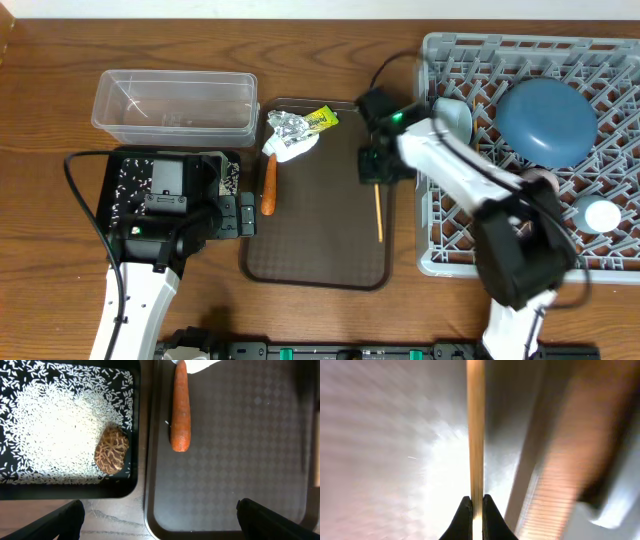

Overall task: Sort waste into correct bins and load items into the dishwasher rack
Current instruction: 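Place the second chopstick into the rack with the right gripper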

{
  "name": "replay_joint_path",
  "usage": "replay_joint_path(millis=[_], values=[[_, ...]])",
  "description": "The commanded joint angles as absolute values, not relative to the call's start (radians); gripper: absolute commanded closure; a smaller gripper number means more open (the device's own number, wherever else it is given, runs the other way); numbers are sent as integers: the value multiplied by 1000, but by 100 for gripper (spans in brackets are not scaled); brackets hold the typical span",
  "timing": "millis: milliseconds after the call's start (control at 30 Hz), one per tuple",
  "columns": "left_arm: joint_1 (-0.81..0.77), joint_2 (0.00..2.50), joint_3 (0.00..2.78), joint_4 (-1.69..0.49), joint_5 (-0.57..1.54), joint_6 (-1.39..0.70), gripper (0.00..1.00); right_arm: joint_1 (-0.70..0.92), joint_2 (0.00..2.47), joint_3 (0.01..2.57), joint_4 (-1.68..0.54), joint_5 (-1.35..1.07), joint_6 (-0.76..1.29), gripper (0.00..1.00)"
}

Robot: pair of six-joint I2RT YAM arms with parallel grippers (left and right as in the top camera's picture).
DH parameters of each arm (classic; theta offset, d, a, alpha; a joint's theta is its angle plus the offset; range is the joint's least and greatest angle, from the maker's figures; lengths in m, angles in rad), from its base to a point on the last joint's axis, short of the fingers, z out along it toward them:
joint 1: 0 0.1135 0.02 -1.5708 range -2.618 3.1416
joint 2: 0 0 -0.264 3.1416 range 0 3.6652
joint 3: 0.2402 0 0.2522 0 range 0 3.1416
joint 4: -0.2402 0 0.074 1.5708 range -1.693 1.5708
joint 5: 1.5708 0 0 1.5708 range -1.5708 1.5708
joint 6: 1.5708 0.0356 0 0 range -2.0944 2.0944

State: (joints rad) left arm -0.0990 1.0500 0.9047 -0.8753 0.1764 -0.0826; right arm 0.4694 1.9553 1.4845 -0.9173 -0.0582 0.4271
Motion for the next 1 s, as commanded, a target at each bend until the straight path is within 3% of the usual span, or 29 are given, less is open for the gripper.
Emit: replay_joint_path(millis=[0,267,633,967], values=[[-93,1044,924,-878,171,-88,2,394,1774,1555,-915,-80,317,99],[-93,1044,924,-878,171,-88,2,217,1587,1557,-914,-78,154,99],[-93,1044,924,-878,171,-88,2,-44,1570,1556,-912,-72,-38,99],[-93,1044,924,-878,171,-88,2,-84,1629,1556,-912,30,-70,99]])
